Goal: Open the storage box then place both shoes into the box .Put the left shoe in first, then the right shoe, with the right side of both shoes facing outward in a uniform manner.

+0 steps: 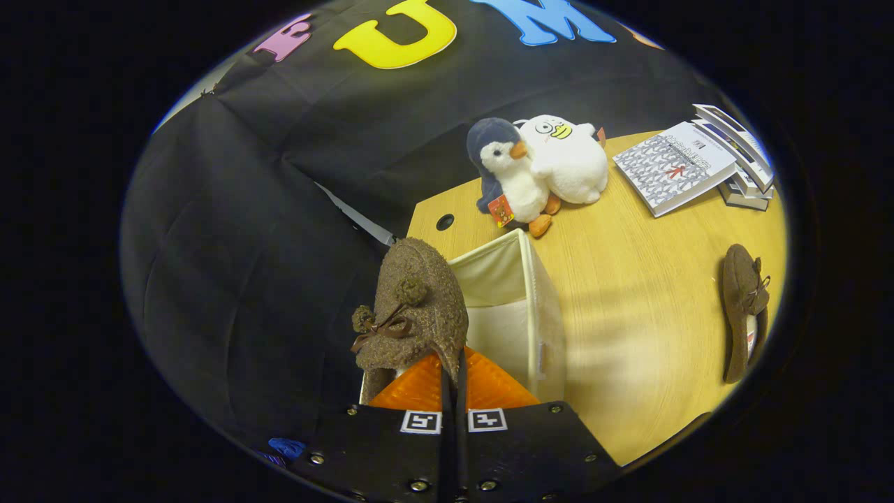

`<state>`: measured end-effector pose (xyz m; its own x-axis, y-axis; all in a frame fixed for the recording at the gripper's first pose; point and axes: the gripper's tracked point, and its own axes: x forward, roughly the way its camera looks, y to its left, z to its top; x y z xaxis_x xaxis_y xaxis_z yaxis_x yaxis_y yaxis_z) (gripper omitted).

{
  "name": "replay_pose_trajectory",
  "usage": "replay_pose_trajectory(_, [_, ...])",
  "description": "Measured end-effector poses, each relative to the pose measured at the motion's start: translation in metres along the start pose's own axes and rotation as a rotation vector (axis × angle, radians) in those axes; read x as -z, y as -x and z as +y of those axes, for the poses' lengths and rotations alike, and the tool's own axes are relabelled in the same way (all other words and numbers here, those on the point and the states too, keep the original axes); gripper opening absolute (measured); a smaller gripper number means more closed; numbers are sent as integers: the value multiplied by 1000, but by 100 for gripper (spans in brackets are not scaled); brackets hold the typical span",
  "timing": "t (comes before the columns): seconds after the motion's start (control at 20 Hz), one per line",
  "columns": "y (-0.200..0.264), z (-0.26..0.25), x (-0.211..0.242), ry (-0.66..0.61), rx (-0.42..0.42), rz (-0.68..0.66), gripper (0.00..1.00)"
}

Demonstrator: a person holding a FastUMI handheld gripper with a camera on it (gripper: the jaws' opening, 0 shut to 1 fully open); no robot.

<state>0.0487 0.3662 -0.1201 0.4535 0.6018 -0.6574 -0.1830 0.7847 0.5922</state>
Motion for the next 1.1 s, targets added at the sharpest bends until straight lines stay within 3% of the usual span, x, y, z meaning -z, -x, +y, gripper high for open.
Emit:
replay_pose_trajectory(0.95, [-51,10,26,-35,43,52,1])
replay_pose_trajectory(1.05, [-51,14,26,-22,15,53,10])
replay_pose_trajectory(1.1, [-49,18,26,-19,-5,55,25])
